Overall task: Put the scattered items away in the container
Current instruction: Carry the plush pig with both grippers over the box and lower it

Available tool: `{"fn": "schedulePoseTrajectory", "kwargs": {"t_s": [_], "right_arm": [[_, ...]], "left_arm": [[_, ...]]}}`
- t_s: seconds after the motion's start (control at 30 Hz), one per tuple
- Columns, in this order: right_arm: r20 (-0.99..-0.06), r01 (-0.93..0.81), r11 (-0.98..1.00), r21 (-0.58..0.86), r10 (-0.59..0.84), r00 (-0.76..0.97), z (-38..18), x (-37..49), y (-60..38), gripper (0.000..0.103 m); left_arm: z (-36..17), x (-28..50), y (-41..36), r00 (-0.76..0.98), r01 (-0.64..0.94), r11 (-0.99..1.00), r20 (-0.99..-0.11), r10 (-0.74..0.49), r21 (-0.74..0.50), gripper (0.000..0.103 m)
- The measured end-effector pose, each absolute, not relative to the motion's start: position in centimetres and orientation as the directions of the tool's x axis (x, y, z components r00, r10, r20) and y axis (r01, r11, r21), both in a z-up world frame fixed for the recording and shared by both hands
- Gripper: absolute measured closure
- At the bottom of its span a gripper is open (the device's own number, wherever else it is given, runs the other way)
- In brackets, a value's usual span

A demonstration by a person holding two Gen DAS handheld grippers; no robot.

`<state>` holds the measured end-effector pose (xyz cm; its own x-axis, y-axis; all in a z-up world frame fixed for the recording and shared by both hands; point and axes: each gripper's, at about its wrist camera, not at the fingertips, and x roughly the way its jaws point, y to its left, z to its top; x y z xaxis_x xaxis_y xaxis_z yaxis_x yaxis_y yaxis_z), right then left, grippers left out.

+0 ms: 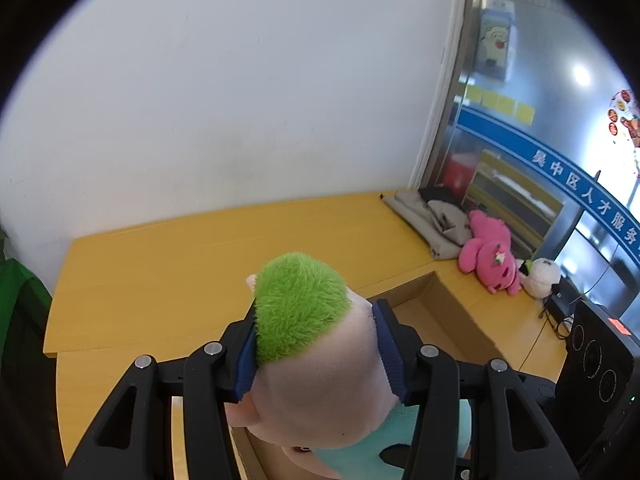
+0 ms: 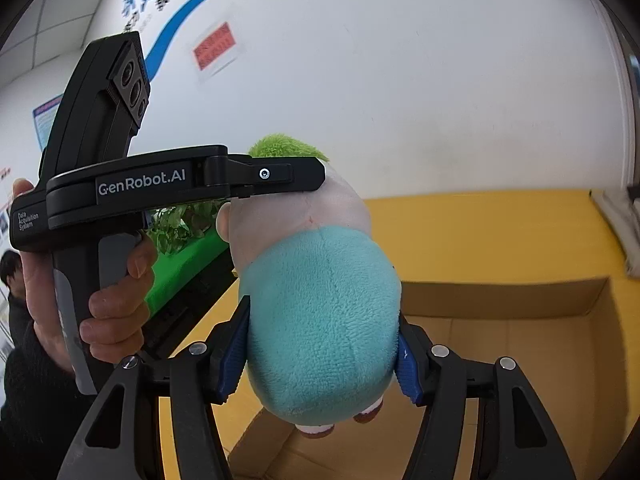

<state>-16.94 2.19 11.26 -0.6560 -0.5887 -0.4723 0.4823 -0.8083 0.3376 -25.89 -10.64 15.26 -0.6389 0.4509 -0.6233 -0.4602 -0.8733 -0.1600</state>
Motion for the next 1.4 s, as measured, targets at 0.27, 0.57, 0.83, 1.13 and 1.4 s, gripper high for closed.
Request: {"fn": "schedulePoseTrajectory", "kwargs": {"t_s": [0.27,0.57,0.83,1.13,1.4], "right_arm": [[-0.573,0.365,-0.821,0.439,-0.569,-0.59,3.5,-21.5,0.9,0.036],[-0.646,0.184,-0.814,0.551,-0.555,-0.524,-3.8,-24.2,-0.3,0.036],[-0.628,0.171,-0.791,0.587,-0.578,-0.521,-5.1,-23.9,-1.9,0.035],[-0.602,0.196,-0.751,0.631,-0.633,-0.488,-5.7,-22.9,-4.2,0.012],[-0.581,0.269,-0.76,0.592,-0.633,-0.512,-2.3,-20.1,-4.7,0.008]], "left_arm": [[7.1,-31.3,-10.0,-0.531,-0.439,-0.878,-0.732,0.426,-0.193,0.053],[2.5,-34.8,-7.5,-0.454,-0.463,-0.867,-0.79,0.411,-0.185,0.058],[2.1,-35.6,-8.1,-0.487,-0.432,-0.892,-0.798,0.356,-0.134,0.057],[5.7,-35.2,-13.1,-0.533,-0.315,-0.904,-0.735,0.419,-0.288,0.045],[9.6,-26.3,-16.2,-0.636,-0.336,-0.92,-0.673,0.379,-0.2,0.043]]}}
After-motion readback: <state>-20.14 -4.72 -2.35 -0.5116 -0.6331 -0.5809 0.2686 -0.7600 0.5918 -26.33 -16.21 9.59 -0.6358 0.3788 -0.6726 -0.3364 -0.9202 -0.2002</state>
